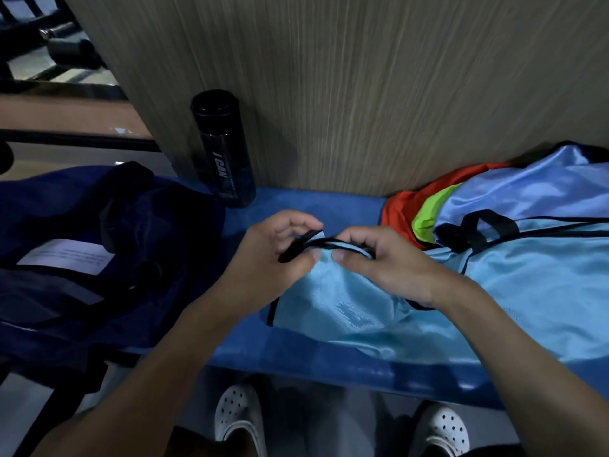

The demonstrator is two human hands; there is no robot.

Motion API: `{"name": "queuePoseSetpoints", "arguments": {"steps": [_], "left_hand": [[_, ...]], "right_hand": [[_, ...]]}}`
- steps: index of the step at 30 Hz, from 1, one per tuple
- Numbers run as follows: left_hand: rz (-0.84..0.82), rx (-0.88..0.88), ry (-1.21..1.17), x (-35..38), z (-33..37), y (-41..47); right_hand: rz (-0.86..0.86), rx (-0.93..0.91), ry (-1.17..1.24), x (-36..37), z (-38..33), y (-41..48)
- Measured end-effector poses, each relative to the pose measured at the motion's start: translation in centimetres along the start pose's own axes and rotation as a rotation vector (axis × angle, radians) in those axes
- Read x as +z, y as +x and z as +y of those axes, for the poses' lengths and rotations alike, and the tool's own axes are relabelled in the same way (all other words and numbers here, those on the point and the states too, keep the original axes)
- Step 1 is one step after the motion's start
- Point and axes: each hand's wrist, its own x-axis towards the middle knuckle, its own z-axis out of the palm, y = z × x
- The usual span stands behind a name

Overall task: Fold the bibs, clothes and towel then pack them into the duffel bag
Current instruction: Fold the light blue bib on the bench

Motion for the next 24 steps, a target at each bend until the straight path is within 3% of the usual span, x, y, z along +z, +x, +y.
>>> {"name": "queuePoseSetpoints", "arguments": {"steps": [15, 24], "left_hand": [[-0.024, 0.022, -0.03, 0.1, 0.1, -0.1], [0.068, 0.107, 0.171, 0.3, 0.5, 0.0]], "right_hand": [[-0.061, 0.007, 0.094, -0.7, 0.5, 0.0], [0.048, -0.062, 0.048, -0.8, 0.3, 0.4]]}}
